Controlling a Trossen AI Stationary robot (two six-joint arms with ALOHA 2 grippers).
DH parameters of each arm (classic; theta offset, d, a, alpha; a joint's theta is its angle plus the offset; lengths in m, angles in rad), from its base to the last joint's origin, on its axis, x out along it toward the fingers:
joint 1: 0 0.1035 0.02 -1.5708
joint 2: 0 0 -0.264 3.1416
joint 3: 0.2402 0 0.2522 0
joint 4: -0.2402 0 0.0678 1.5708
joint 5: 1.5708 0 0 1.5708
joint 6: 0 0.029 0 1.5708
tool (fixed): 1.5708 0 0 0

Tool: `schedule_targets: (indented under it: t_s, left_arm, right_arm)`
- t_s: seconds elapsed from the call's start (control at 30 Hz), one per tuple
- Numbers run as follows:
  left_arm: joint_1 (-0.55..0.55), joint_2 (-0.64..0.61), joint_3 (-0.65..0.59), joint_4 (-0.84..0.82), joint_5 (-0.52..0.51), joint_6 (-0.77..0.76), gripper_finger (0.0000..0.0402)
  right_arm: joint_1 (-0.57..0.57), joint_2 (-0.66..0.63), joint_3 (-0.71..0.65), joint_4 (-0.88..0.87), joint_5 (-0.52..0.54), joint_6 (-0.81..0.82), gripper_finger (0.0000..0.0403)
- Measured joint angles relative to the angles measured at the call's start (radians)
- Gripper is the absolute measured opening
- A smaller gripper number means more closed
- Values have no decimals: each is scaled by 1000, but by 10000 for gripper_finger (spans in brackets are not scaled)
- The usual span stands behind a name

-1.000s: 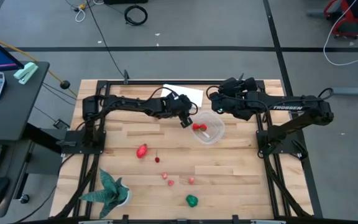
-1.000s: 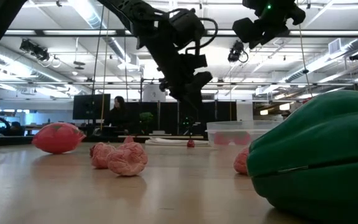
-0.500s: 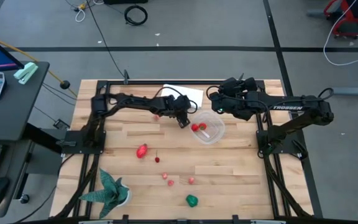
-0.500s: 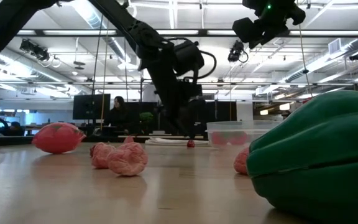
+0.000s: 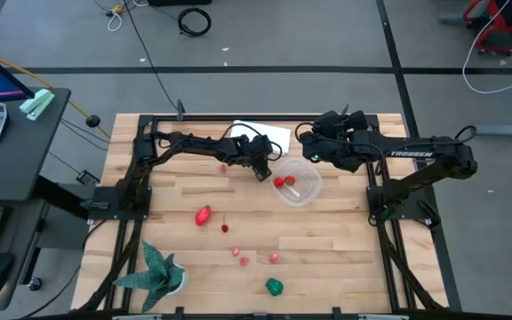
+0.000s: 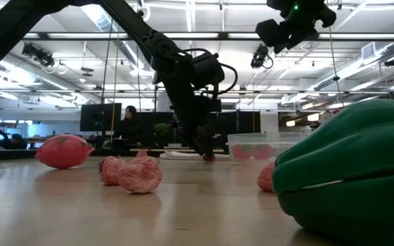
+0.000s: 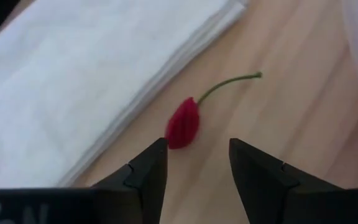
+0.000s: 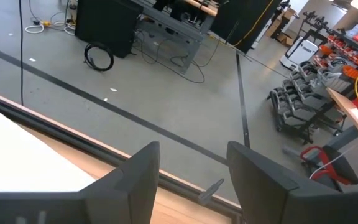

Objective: Pick and placing Produce into tupperware
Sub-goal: Put the top red cherry into the transparent bin

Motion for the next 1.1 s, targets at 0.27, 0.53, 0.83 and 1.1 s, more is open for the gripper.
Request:
schedule_targets:
  t_s: [0.27,0.53,0.83,1.1]
  left_arm:
    - [11,0,0,3,-3,4,154]
    - [25,31,2,28,11,131,182]
    - [24,50,1,102,20,120,189]
    - [22,53,1,109,25,109,84]
  right_arm:
    - [0,0,0,0,0,0,197]
    - [0,0,0,0,-1,0,197]
    - [0,0,0,1,0,0,197]
    - [0,0,0,1,0,0,197]
